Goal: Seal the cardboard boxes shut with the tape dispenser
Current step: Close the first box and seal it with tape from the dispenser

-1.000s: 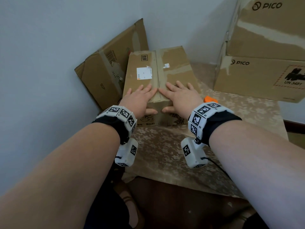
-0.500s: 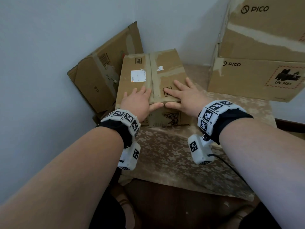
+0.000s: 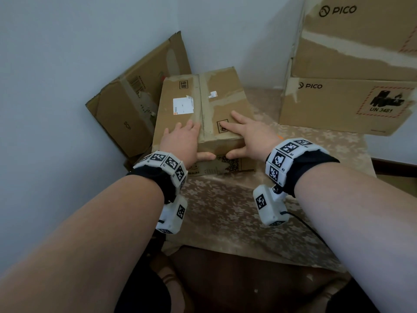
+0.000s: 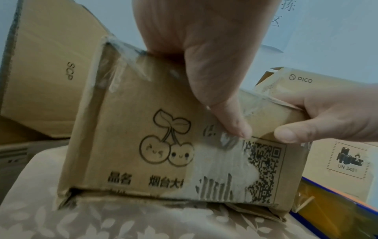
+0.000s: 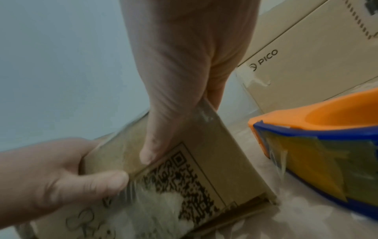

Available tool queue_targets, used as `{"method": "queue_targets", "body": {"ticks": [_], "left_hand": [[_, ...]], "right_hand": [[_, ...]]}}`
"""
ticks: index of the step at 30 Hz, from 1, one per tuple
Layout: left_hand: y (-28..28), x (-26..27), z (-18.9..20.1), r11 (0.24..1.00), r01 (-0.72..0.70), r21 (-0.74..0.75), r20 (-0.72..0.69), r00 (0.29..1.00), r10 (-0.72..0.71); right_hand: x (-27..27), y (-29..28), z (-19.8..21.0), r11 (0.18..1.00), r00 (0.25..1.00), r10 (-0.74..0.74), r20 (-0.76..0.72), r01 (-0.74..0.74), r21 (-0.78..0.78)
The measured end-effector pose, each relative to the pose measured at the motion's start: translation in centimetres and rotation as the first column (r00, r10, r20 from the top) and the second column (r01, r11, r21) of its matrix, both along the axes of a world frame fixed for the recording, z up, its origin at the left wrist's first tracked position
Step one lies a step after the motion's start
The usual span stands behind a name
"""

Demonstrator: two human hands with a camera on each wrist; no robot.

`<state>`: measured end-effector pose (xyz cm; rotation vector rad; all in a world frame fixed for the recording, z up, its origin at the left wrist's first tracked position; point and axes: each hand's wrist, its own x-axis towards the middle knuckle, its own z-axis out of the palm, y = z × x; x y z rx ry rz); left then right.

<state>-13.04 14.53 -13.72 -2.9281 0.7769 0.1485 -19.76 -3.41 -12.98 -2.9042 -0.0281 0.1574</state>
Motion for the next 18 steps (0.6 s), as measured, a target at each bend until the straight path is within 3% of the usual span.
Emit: {"method": "queue_targets", "body": {"ticks": [3, 7, 13, 18], "left_hand": [[-0.7, -0.4, 0.9, 1.0, -0.021, 0.003, 0.0, 1.0, 0.021], [-2.6, -1.1, 1.4, 0.998, -0.057, 0.03, 0.005, 0.998, 0.057], [-3.2, -1.4, -0.3, 0.995, -0.097, 0.017, 0.138, 0.986, 0.093], [-3.5, -1.5, -0.6, 0.99, -0.139, -0.007, 0.123, 0.983, 0.138]], "right_hand": [[-0.3, -0.9, 0.7, 0.996, 1.0, 0.014, -0.016, -0.012, 0.086], [-0.5, -2.3, 1.2, 0.998, 0.999, -0.026, 0.02, 0.025, 0.051], [-1.5, -2.7, -1.1, 0.952, 0.99, -0.112, 0.08, 0.084, 0.294], [-1.4, -3.1, -1.2, 0.964, 0.99, -0.112, 0.083, 0.088, 0.251]]}}
